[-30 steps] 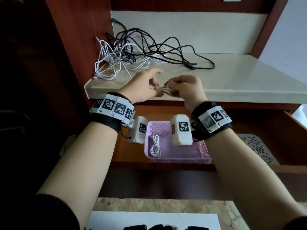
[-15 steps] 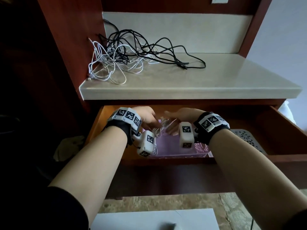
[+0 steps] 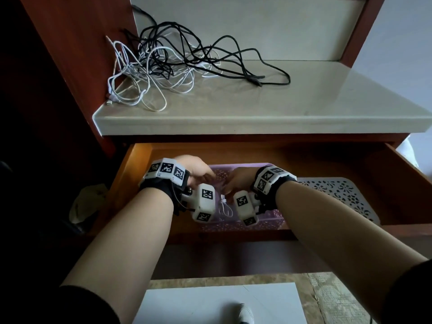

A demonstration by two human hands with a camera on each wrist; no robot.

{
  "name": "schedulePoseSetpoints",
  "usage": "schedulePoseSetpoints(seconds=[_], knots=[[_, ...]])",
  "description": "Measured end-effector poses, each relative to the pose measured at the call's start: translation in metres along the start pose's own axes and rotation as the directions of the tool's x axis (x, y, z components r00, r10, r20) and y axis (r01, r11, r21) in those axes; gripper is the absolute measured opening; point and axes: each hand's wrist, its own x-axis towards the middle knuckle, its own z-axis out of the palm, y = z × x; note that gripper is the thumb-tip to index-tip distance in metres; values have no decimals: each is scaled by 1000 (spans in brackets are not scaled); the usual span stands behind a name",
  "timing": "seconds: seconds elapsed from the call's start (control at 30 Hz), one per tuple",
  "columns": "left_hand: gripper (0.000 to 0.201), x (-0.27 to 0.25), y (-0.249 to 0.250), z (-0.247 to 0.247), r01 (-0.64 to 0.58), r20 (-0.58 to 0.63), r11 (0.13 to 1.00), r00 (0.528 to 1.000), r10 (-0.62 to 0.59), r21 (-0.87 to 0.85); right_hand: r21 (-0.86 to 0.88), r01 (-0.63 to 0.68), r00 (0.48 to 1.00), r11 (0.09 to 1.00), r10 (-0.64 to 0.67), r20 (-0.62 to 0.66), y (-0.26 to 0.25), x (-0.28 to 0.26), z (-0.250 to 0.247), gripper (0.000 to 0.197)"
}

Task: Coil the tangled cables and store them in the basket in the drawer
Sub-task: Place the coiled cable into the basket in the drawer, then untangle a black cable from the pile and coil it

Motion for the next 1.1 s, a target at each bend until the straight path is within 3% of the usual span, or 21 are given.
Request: schedulePoseSetpoints(seconds=[0.17,0.33,0.47,0.57,0.67,0.77,0.93,1.1], knots=[[41,6,-3,1,23,35,967,999,-15,-254,-7,-44,992,999,43,-122,4,17,10,27],[50,10,-5,-1,27,78,953,997,-3,-301,-75,-66,991,995,57,-124,9,21,4,27],[53,8,-4,-6,17,42,963,999,-6,-271,-53,-74,995,996,71,-63,9,17,-7,27],[50,-1,-2,-15,-49,-34,970,999,43,-240,-71,-10,999,997,8,-36,-3,2,-13,18],[35,-16,6,-28,-125,-48,952,992,116,-280,-88,120,993,989,-121,1,-21,-12,-25,25],[29,-36,20,-50,-205,-168,968,969,179,-147,-74,203,979,976,-204,-1,-48,-26,-43,24],[27,-73,47,-90,-308,-210,951,928,308,32,81,352,933,933,-343,-104,-96,-53,-79,14],[17,-91,67,-121,-405,-316,910,855,410,86,135,424,846,896,-338,-413,-122,-60,-116,11]])
